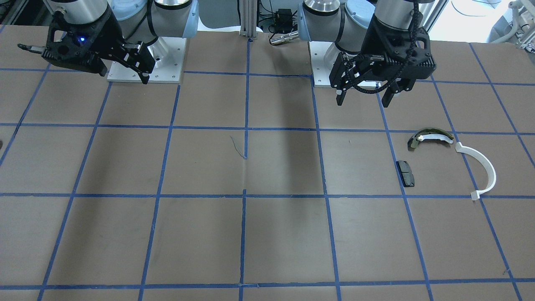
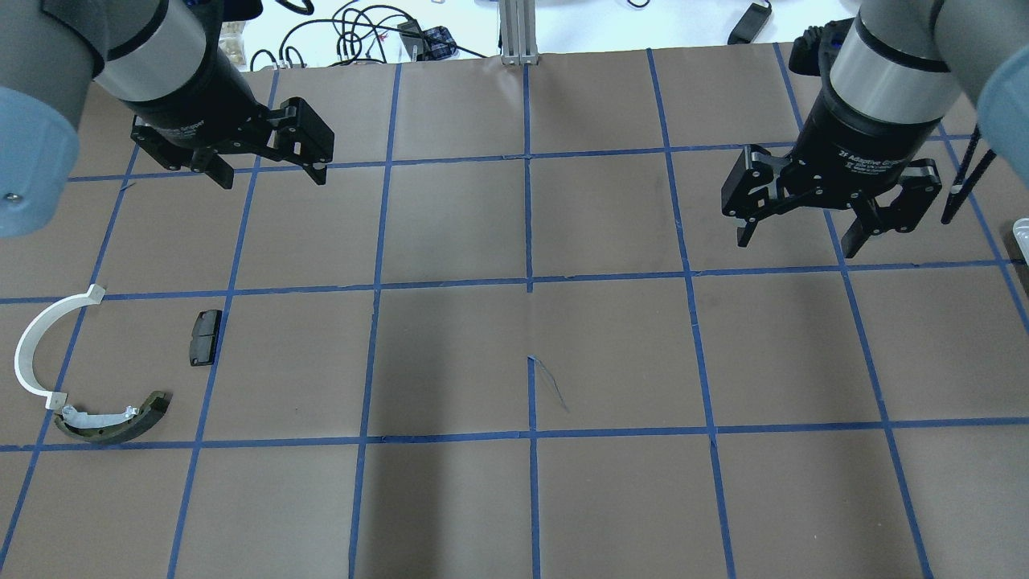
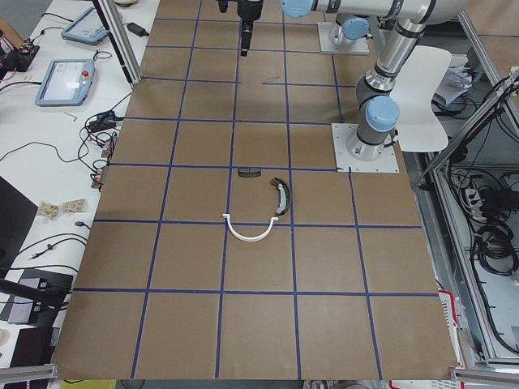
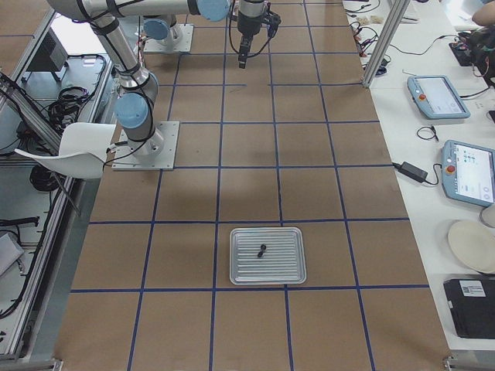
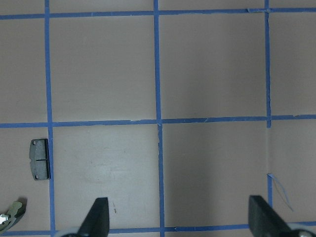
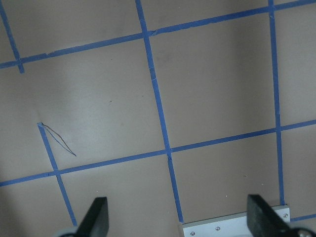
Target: Place bearing gear from tray to pile
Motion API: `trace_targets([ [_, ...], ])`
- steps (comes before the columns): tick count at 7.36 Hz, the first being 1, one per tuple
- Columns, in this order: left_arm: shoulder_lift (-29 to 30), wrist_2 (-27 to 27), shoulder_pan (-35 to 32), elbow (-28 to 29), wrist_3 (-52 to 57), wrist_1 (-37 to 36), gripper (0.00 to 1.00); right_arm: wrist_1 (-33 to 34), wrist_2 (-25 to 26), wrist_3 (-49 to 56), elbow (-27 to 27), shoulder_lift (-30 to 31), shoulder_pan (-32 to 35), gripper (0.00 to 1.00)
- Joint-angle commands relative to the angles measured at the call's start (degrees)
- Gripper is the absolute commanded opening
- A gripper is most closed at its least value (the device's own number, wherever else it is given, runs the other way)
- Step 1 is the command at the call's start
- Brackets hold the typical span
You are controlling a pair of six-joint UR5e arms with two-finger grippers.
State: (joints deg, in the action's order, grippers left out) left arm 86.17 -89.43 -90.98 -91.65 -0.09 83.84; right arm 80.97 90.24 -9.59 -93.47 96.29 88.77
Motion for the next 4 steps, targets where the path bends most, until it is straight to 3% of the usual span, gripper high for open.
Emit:
trace_targets([
  [1, -0.04, 0.04, -0.07, -0.02, 0.0, 0.09, 1.0, -0.02, 0.37, 0.18, 0.04, 0.03, 0.0, 1.0],
  [4, -0.48, 0.04, 0.02, -0.11, 0.0, 0.53, 1.0, 0.07, 0.03, 0.01, 0.13, 0.12, -0.08, 1.0],
])
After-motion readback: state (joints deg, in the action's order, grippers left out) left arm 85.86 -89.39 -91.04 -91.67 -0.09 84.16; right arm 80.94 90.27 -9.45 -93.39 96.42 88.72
